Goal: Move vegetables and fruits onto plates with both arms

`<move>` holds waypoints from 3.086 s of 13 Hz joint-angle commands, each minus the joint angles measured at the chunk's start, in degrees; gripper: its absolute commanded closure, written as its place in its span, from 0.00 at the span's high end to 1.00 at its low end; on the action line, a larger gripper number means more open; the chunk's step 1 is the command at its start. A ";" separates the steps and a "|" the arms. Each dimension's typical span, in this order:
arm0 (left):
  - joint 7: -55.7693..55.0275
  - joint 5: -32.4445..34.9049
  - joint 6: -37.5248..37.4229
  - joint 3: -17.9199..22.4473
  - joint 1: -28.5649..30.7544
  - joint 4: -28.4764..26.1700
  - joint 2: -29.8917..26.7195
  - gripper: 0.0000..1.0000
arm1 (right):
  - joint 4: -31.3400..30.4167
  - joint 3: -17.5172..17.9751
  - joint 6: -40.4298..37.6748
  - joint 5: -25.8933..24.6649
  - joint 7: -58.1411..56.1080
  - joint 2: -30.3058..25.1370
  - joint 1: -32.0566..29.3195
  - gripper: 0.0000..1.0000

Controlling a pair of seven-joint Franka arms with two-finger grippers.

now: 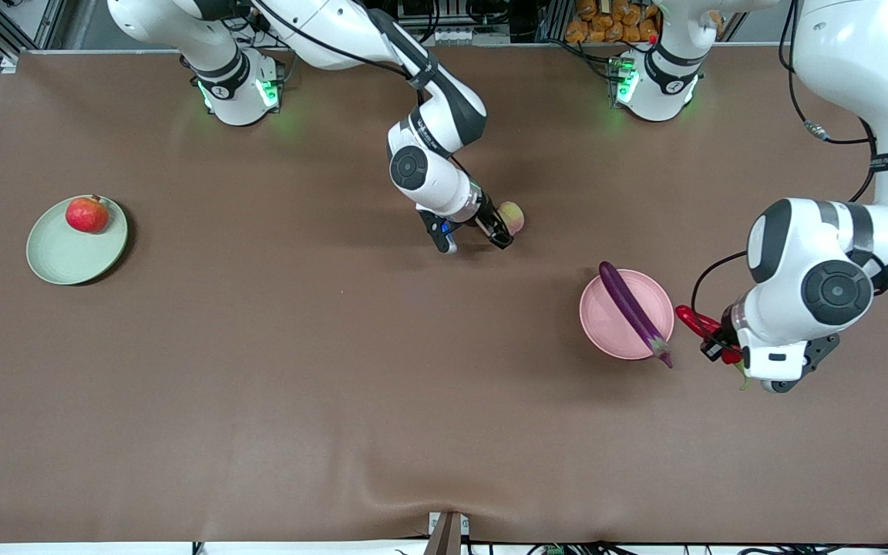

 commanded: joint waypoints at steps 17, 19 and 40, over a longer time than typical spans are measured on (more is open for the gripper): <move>-10.65 1.03 7.50 0.14 -11.76 -1.65 6.51 0.00 | 13.47 0.34 -43.60 -16.79 -4.74 -9.92 -22.48 0.00; -10.56 1.12 6.80 0.14 -12.29 -2.17 7.21 0.00 | 13.47 0.08 -53.71 -17.31 -13.35 -13.53 -29.87 0.00; -8.80 7.45 0.82 0.14 -13.09 4.41 9.25 1.00 | 5.21 -31.65 -45.67 -38.96 -127.47 -2.40 -58.55 0.00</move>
